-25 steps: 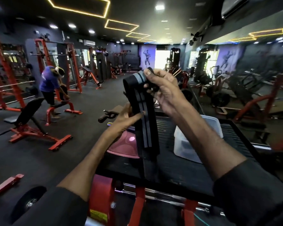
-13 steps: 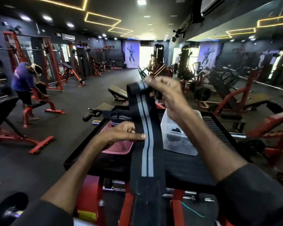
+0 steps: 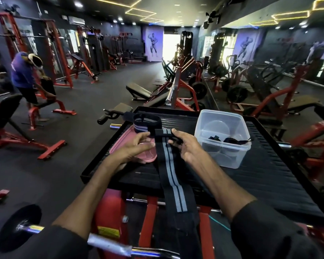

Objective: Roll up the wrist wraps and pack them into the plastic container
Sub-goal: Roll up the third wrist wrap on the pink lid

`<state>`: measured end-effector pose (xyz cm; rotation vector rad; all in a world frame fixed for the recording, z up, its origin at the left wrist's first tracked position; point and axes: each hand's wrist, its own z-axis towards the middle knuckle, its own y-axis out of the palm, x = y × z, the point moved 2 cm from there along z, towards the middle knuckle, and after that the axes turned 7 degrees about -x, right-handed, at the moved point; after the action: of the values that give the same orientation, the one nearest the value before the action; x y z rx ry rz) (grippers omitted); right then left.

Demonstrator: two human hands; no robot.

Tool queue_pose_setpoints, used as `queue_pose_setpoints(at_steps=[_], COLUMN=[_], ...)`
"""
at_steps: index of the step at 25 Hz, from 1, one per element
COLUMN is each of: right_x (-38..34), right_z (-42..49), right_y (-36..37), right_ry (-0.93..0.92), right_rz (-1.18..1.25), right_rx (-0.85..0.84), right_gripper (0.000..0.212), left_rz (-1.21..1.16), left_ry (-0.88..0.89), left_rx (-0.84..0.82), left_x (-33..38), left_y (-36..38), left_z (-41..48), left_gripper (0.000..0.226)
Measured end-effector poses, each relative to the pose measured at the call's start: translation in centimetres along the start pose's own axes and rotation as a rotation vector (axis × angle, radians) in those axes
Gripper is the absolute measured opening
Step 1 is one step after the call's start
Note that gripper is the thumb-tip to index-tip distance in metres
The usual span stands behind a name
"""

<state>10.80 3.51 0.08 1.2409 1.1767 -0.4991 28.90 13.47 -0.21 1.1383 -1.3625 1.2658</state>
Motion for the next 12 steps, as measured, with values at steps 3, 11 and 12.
queue_pose_setpoints(at_steps=[3, 11, 12], right_x=[0.5, 0.5, 0.5], right_z=[0.0, -0.7, -0.6], right_y=[-0.5, -1.3, -1.1], right_ry=[-0.001, -0.049, -0.048], right_rz=[-0.062, -0.146, -0.151], right_rx=[-0.002, -0.146, -0.148], right_gripper=[0.006, 0.005, 0.005], left_rz=[0.033, 0.235, 0.259], left_ry=[0.040, 0.223, 0.257], left_rx=[-0.064, 0.062, 0.098], left_x=[1.0, 0.7, 0.6], left_y=[0.8, 0.8, 0.6], left_z=[0.0, 0.2, 1.2], left_gripper=[0.067, 0.056, 0.056])
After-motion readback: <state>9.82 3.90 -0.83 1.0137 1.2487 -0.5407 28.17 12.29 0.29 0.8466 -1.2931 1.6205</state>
